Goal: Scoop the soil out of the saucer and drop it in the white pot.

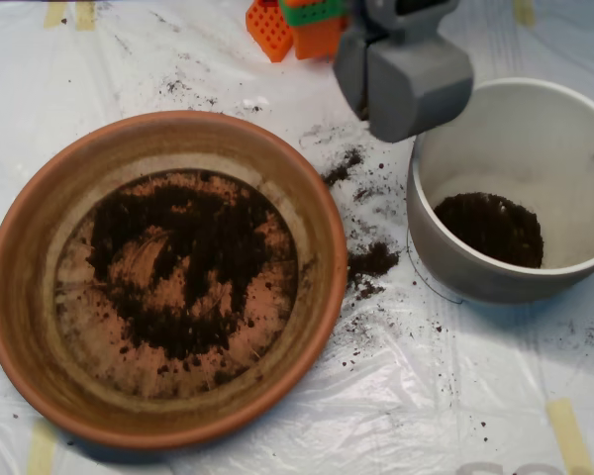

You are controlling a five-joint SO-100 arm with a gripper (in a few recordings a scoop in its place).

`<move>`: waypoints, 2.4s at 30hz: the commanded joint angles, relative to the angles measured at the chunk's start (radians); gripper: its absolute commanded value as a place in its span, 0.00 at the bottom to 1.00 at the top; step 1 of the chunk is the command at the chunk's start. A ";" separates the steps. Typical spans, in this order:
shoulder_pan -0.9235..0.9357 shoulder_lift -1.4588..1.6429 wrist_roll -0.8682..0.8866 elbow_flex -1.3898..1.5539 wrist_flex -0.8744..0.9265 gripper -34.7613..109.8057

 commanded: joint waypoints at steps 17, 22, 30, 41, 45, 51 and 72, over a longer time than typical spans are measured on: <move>-0.233 -0.218 -0.035 -0.318 0.089 0.43; -0.235 -0.204 -0.035 -0.273 0.077 0.45; -0.239 -0.186 -0.040 -0.233 0.066 0.49; -0.209 -0.149 -0.003 -0.222 0.048 0.49; -0.106 -0.107 0.075 -0.247 0.029 0.50; 0.104 -0.089 0.143 -0.262 0.035 0.51; 0.571 -0.106 -0.092 0.649 -0.442 0.53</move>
